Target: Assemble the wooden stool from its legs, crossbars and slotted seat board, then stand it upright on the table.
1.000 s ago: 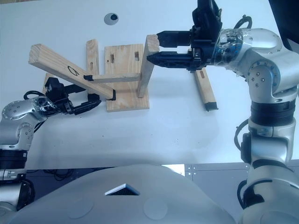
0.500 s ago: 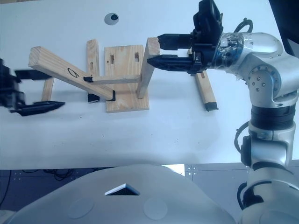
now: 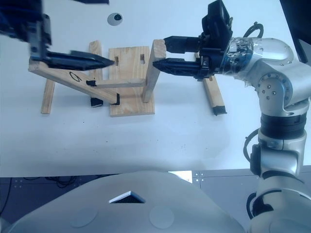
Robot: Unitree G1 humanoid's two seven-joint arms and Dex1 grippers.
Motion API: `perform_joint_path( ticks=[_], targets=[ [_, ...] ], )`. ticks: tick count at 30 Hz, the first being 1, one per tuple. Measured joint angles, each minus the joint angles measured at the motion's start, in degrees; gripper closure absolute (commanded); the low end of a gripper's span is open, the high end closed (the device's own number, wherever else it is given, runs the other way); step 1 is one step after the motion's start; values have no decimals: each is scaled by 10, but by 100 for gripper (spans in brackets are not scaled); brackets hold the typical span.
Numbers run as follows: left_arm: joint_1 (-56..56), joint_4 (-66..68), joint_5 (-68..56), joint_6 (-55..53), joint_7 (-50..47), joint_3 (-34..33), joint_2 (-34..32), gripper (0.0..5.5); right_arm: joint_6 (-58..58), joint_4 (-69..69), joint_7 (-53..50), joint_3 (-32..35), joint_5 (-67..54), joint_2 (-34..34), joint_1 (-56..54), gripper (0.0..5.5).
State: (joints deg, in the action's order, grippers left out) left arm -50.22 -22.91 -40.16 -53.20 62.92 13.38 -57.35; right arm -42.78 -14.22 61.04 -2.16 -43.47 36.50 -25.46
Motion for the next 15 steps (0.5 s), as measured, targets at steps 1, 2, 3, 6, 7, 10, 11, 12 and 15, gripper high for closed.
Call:
perform_joint_path(
  ticks=[1, 2, 3, 6, 7, 10, 11, 12, 15],
  targets=[
    [-15, 4, 23, -11, 2, 33, 6, 47, 0, 0, -1, 0, 0, 0, 0, 335],
    [-32, 9, 43, -22, 4, 67, 19, 47, 1, -1, -1, -1, 0, -1, 1, 335],
    [-42, 12, 58, -28, 8, 92, 27, 47, 2, 0, -1, 0, 0, -1, 1, 335],
    [-59, 22, 101, -41, 20, 157, 54, 47, 3, 0, -1, -1, 0, -1, 1, 335],
    [-66, 30, 114, -41, 27, 176, 64, 47, 3, -1, -3, 0, 0, -1, 2, 335],
    [-85, 61, 155, -38, 46, 225, 91, 47, 2, -9, -13, 0, -5, -2, 5, 335],
    [-87, 66, 164, -38, 49, 231, 94, 47, 2, -9, -13, 0, -5, -2, 6, 335],
    [-88, 69, 169, -39, 53, 236, 101, 62, 2, -9, -14, 0, -5, -2, 6, 335],
    [-90, 70, 190, -39, 65, 260, 110, 117, 2, -10, -20, -2, -9, -2, 6, 335]
  ],
)
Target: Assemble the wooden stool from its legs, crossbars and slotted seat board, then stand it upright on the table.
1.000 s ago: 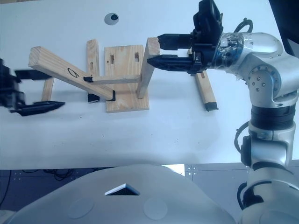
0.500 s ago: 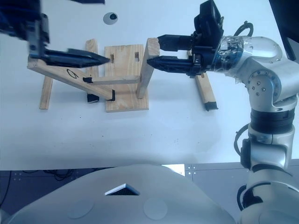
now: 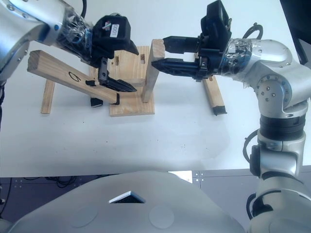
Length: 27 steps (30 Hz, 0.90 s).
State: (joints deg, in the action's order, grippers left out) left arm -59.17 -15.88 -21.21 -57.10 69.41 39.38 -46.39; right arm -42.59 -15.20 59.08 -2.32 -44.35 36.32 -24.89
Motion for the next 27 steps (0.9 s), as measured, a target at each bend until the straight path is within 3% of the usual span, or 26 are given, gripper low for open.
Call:
perform_joint_path(
  ticks=[21, 27],
  targets=[
    [22, -15, 38, -1, 23, 20, 16, 464, 8, -6, -6, -4, -2, 0, 5, 335],
    [24, -21, 47, -3, 22, 17, 16, 511, 8, -10, -9, -5, -3, 0, 7, 335]
  ],
)
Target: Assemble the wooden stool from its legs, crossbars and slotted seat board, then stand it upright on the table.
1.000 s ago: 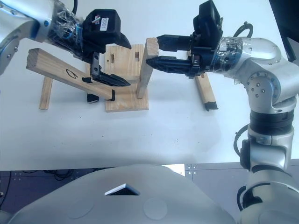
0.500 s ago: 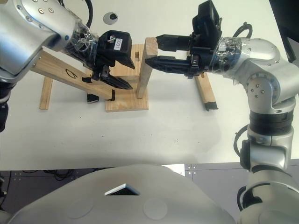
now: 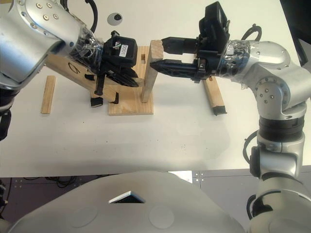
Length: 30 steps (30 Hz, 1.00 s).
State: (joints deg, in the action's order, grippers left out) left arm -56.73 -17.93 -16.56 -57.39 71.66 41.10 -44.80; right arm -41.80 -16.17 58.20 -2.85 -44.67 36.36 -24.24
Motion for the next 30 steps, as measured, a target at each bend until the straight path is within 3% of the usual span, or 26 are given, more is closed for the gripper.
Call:
perform_joint_path(
  ticks=[17, 30],
  targets=[
    [33, -12, 2, 3, -4, -31, -16, 511, 10, -14, 2, -4, -2, 2, 10, 335],
    [61, -10, 17, 3, -14, -19, -16, 512, -9, -40, -23, -10, -13, -3, 10, 335]
  ],
)
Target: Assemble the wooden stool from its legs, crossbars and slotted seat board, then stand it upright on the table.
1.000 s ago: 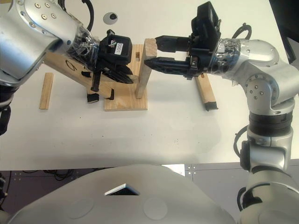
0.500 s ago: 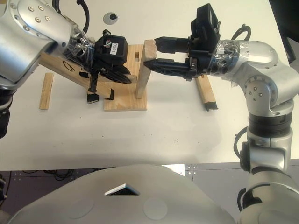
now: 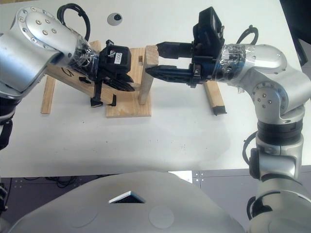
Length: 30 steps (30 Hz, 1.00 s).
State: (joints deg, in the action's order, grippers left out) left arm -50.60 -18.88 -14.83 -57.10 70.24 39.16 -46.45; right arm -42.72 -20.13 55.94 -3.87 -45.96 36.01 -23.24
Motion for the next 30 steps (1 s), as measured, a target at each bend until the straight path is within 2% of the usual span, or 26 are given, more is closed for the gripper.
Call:
perform_joint_path(
  ticks=[30],
  targets=[
    [13, -10, -9, -28, 8, -31, -22, 512, 26, -12, -42, -40, 26, -40, 1, 336]
  ],
)
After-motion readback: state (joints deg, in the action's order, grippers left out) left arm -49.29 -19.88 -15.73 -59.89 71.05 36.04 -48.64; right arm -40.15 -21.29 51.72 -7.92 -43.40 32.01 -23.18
